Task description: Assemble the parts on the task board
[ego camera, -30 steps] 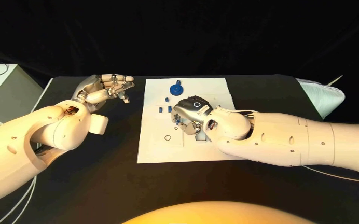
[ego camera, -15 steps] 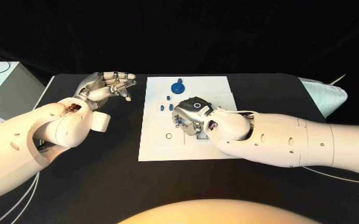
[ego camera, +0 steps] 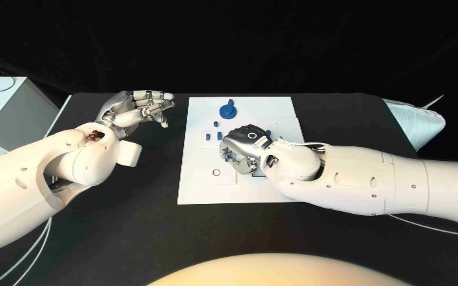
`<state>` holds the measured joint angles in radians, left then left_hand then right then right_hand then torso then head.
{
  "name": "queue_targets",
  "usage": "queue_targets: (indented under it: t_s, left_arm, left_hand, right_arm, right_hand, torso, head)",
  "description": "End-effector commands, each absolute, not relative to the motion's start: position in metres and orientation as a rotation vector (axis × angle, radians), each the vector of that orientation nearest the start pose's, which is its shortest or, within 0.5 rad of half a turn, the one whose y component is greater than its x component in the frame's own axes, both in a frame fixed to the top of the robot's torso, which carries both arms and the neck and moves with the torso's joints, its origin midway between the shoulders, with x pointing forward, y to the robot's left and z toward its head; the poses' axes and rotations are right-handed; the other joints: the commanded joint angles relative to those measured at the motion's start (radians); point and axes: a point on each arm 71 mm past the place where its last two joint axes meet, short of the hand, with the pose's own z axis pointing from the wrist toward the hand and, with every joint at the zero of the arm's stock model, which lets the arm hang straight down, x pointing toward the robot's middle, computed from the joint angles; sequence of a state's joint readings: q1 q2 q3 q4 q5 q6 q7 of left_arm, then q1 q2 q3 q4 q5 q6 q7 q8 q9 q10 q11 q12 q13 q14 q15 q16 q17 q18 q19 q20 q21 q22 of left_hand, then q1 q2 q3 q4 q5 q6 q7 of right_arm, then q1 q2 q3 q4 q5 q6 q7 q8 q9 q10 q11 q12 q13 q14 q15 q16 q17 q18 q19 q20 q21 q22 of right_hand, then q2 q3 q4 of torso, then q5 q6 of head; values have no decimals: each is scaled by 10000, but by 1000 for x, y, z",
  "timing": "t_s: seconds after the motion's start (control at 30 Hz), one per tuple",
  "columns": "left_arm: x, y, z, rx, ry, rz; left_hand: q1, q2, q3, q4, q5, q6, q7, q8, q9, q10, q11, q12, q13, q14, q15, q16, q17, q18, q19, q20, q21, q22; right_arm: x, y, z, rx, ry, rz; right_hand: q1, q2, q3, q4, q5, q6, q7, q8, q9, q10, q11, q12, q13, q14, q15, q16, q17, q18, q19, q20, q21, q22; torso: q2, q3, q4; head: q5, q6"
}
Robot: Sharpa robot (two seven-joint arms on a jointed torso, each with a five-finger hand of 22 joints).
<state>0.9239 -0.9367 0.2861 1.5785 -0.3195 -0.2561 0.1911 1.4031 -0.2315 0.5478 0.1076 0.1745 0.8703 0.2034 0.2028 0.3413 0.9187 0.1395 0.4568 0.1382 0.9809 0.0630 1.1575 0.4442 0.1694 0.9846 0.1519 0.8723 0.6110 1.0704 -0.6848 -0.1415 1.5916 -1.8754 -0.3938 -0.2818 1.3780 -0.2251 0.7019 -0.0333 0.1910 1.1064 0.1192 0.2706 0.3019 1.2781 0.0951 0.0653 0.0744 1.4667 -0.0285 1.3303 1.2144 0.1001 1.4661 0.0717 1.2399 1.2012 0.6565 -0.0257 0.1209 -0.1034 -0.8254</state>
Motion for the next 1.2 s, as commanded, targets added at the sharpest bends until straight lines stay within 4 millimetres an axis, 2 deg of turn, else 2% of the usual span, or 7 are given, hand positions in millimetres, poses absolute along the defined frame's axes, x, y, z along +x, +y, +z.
queue_targets:
  t_s: [0.03, 0.63, 0.8, 1.03, 1.2]
  left_arm:
    - [470, 243, -191, -10439, 15237, -14472]
    - [470, 244, -192, -10457, 15296, -14450]
    - [470, 244, -192, -10476, 15342, -14431]
    - [470, 244, -192, -10468, 15425, -14470]
    - [470, 244, -192, -10480, 15449, -14454]
  left_hand:
    - [90, 28, -37, 39, 58, -50, 5, -33, -6, -76, -12, 47, -11, -69, -9, -18, 4, 153, 41, 1, -38, -10]
    - [107, 30, -46, 47, 58, -43, 8, -32, -2, -81, -10, 64, -11, -72, -7, -17, 4, 154, 48, 3, -43, -15]
    - [109, 33, -53, 60, 57, -46, 11, -36, -2, -95, -6, 68, -13, -74, -4, -17, 4, 153, 51, 5, -47, -18]
    - [108, 33, -54, 62, 57, -46, 11, -36, -2, -98, -5, 68, -14, -75, -4, -17, 4, 153, 51, 5, -48, -19]
    - [108, 33, -54, 62, 57, -46, 11, -36, -2, -98, -5, 68, -14, -75, -4, -17, 4, 153, 51, 5, -48, -19]
  right_arm:
    - [416, -103, -258, -5126, 16018, 6034]
    - [419, -102, -261, -5144, 16067, 5891]
    - [419, -101, -261, -5177, 16081, 5939]
    - [419, -101, -263, -5238, 16206, 5894]
    - [419, -100, -263, -5285, 16257, 5869]
  right_hand:
    - [76, 167, 45, -34, 56, 79, -7, 58, 11, 546, -490, 143, 301, 451, -84, 14, -3, -173, -5, -94, -23, -12]
    - [57, 166, 59, -52, 64, 77, -6, 58, 19, 549, -488, 129, 311, 446, -84, 9, -26, -169, -13, -97, -38, -25]
    - [57, 166, 59, -52, 64, 77, -6, 58, 19, 549, -488, 129, 311, 446, -84, 9, -26, -169, -13, -97, -38, -25]
    - [46, 165, 62, -58, 70, 76, -5, 59, 23, 552, -488, 123, 316, 444, -84, 10, -32, -170, -12, -97, -30, -16]
    - [46, 165, 62, -58, 70, 76, -5, 59, 23, 552, -488, 123, 316, 444, -84, 10, -32, -170, -12, -97, -30, -16]
  torso:
    - [1, -3, -5]
    - [2, -14, 14]
    - [6, -6, -8]
    - [-3, -16, -7]
    - [0, -8, 3]
  head:
    - [1, -8]
    - [18, -48]
    - [60, -64]
    - [60, -72]
    - [55, -72]
